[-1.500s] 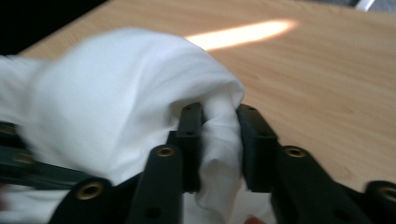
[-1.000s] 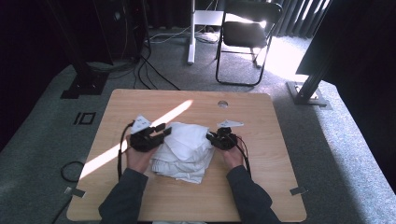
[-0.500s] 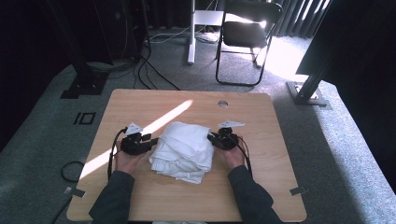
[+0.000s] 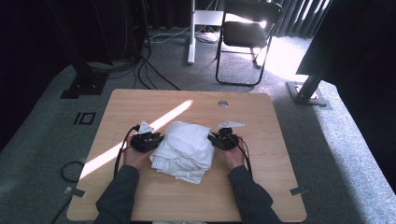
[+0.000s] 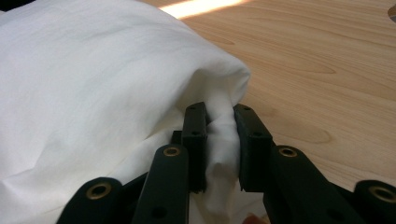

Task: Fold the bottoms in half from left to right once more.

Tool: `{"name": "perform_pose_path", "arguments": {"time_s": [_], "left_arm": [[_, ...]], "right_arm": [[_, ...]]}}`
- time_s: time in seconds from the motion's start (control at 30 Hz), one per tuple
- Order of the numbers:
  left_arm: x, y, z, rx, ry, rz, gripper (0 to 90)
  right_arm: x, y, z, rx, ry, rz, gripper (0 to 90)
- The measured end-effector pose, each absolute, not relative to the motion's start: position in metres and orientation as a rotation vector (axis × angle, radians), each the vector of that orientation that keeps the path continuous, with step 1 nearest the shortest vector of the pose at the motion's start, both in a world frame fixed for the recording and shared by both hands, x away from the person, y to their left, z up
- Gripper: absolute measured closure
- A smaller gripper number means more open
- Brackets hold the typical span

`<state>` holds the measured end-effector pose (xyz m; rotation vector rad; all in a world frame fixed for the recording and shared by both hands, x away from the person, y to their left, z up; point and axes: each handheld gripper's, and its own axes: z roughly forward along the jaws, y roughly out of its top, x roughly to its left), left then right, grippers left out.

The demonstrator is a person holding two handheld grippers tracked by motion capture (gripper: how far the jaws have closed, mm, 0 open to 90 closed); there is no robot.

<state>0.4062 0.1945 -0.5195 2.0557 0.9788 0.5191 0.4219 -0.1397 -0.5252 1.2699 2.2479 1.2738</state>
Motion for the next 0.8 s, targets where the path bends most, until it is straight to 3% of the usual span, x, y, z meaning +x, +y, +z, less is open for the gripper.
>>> {"name": "perform_pose_path", "arguments": {"time_s": [0.1,0.6,0.8], "left_arm": [[0.406,0.194,-0.519,2.049,0.986,0.535,89.9],[0.373,0.21,-0.511,1.992,0.994,0.6,90.0],[0.334,0.228,-0.5,1.937,0.982,0.627,90.0]], "right_arm": [[0.422,-0.141,-0.525,1.277,2.24,1.278,75.8],[0.421,-0.143,-0.527,1.285,2.221,1.261,78.3],[0.42,-0.151,-0.525,1.336,2.127,1.21,83.1]]}}
